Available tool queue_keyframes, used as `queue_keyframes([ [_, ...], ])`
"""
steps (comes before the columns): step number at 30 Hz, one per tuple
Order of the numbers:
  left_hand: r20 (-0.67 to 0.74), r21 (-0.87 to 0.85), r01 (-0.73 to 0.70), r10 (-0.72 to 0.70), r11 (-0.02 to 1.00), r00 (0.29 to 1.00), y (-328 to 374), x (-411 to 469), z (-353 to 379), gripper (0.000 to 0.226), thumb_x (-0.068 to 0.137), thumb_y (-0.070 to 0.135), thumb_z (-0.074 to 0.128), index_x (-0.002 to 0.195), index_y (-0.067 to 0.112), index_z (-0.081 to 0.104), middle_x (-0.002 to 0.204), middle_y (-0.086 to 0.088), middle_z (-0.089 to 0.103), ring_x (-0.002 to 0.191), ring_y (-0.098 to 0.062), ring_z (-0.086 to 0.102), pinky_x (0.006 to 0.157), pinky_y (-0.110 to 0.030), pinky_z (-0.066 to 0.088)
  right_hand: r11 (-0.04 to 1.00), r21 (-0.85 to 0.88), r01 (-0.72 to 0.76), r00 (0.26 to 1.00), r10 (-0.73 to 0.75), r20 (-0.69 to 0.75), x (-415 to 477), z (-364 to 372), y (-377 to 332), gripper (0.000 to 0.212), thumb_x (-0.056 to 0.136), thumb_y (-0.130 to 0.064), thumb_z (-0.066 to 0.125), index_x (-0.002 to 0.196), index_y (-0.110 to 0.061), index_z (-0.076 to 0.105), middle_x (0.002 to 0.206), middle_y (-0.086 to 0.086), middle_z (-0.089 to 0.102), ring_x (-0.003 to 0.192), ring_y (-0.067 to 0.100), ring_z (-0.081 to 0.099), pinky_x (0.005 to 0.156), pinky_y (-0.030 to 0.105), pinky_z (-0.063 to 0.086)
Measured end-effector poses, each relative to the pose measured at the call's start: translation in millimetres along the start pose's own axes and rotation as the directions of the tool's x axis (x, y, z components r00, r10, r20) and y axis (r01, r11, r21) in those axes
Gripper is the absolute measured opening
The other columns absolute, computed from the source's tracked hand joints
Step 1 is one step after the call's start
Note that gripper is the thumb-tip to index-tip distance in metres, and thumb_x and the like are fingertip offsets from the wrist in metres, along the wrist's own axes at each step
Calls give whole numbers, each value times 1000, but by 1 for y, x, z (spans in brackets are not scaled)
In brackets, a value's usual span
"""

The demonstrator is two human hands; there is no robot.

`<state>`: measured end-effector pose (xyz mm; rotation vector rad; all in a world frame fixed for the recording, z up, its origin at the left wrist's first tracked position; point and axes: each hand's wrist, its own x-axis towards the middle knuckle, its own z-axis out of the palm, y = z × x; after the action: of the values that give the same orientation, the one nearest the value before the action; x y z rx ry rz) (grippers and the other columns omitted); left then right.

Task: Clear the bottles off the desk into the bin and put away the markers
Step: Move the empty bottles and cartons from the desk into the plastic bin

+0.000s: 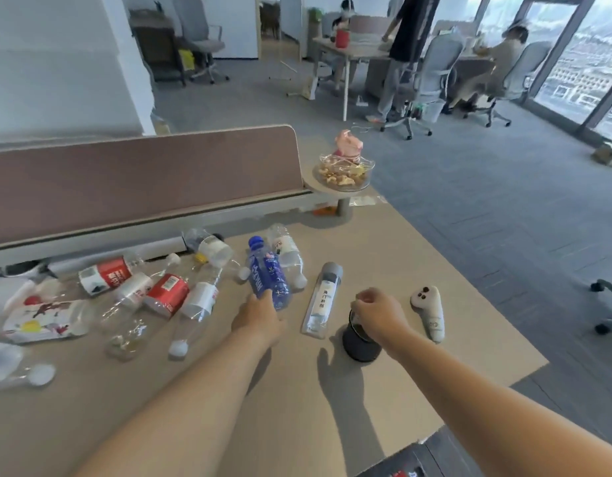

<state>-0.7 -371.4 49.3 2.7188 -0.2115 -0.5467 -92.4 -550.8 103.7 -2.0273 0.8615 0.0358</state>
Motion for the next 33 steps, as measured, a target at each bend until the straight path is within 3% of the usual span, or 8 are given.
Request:
queue_keyframes([
  [5, -7, -72, 149, -150, 986, 989, 12, 33, 5, 61, 78, 39, 54, 135, 21, 43, 125, -12, 49, 110, -32, 53, 92, -43, 49, 984, -124, 125, 990, -116, 76, 52, -15, -28, 33, 90, -24, 54, 121, -12, 58, 116, 6, 60, 88, 18, 52, 68, 24, 39],
  [8, -58, -224, 248, -267, 942, 962, 28, 64, 5, 65, 74, 48, 53, 131, 18, 45, 118, -10, 55, 101, -32, 58, 88, -46, 52, 964, -206, 167, 985, -156, 72, 79, -24, -38, 32, 89, -22, 55, 119, -12, 60, 122, 8, 60, 94, 20, 52, 76, 24, 39],
  [12, -139, -315, 350, -408, 882, 902, 38, 99, 13, 84, 79, 51, 63, 143, 8, 31, 133, -14, 46, 116, -35, 53, 93, -46, 49, 932, -312, 182, 983, -167, 76, 106, -29, -39, 33, 89, -20, 56, 121, -11, 60, 124, 9, 60, 110, 25, 55, 80, 23, 36],
  [15, -102, -470, 424, -525, 774, 845, 33, 113, 40, 90, 70, 48, 74, 139, 8, 33, 130, -14, 52, 113, -36, 56, 92, -47, 50, 908, -364, 209, 978, -191, 87, 120, -26, -33, 34, 89, -19, 55, 122, -12, 60, 123, 7, 62, 112, 24, 56, 81, 22, 36],
  [20, -132, -528, 362, -496, 768, 859, 25, 116, 58, 96, 66, 41, 78, 143, 12, 29, 130, -13, 51, 113, -35, 56, 92, -47, 50, 870, -434, 233, 971, -183, 156, 130, -23, -27, 35, 89, -17, 53, 123, -11, 58, 120, 6, 62, 111, 24, 56, 83, 23, 38],
  [26, -189, -326, 315, -388, 891, 902, 16, 89, 26, 87, 70, 47, 70, 140, 17, 27, 124, -10, 52, 109, -32, 57, 91, -45, 50, 856, -464, 227, 970, -158, 184, 145, -4, -52, 36, 90, -21, 53, 125, -9, 56, 127, 11, 58, 111, 28, 54, 79, 24, 38],
  [30, -235, -296, 243, -317, 924, 919, 11, 67, -19, 87, 74, 41, 74, 142, 15, 26, 126, -16, 50, 112, -34, 54, 94, -44, 48, 800, -564, 205, 965, -70, 251, 141, 38, -64, 38, 90, -20, 52, 122, 0, 46, 122, 17, 55, 92, 28, 49, 74, 29, 41],
  [33, -274, -273, 256, -329, 928, 904, -3, 48, -44, 86, 69, 43, 76, 137, 17, 30, 120, -15, 52, 107, -34, 56, 87, -42, 52, 843, -530, 95, 978, 20, 207, 141, 75, -64, 48, 83, -18, 57, 125, -4, 39, 121, 14, 52, 106, 30, 56, 84, 35, 52],
])
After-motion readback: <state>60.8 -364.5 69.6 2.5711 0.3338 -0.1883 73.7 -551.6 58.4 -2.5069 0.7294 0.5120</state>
